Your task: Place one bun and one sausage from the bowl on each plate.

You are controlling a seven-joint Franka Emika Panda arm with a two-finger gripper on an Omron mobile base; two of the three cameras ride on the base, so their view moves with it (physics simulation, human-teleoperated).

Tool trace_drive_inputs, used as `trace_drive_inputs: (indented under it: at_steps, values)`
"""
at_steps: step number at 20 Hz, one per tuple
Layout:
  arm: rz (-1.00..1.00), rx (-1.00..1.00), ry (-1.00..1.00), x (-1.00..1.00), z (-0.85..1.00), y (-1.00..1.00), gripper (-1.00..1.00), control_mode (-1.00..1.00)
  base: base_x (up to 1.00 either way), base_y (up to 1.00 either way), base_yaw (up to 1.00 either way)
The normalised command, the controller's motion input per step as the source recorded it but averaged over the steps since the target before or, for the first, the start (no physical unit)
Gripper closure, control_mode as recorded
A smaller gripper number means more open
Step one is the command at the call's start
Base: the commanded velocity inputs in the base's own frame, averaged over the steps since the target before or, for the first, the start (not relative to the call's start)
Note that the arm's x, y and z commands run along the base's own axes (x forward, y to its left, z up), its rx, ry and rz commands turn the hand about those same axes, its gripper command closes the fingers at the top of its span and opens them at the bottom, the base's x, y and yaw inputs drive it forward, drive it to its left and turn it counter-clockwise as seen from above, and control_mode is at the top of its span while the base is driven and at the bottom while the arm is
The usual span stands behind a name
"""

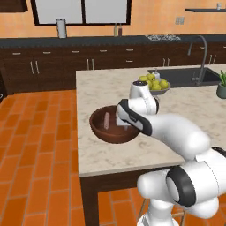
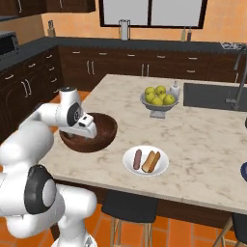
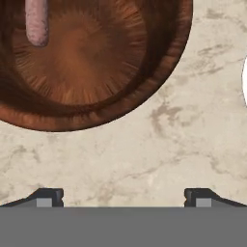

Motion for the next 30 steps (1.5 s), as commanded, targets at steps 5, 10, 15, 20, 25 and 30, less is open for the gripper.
trace_drive_inputs:
  at_steps: [5, 10, 15, 20, 25, 30]
  values:
    - [0.00, 0.07, 0.00, 1.00, -0.01, 0.54, -1.00, -1.00, 0.00, 0.00, 0.00]
    - [0.00, 0.13, 0.00, 0.98, -0.18, 0.13, -1.00, -1.00, 0.00, 0.00, 0.00]
    - [0.06, 0.00, 0.01, 0.68, -0.28, 0.05, -1.00, -1.00, 0.00, 0.00, 0.00]
    - [0.08, 0.05, -0.01, 0.74, -0.50, 0.21, -1.00, -1.00, 0.00, 0.00, 0.00]
    - [0.02, 0.06, -0.05, 0.55, -0.38, 0.20, -1.00, -1.00, 0.00, 0.00, 0.00]
    - [0.00, 0.03, -0.04, 0.40, -0.32, 0.15, -1.00, -1.00, 0.00, 0.00, 0.00]
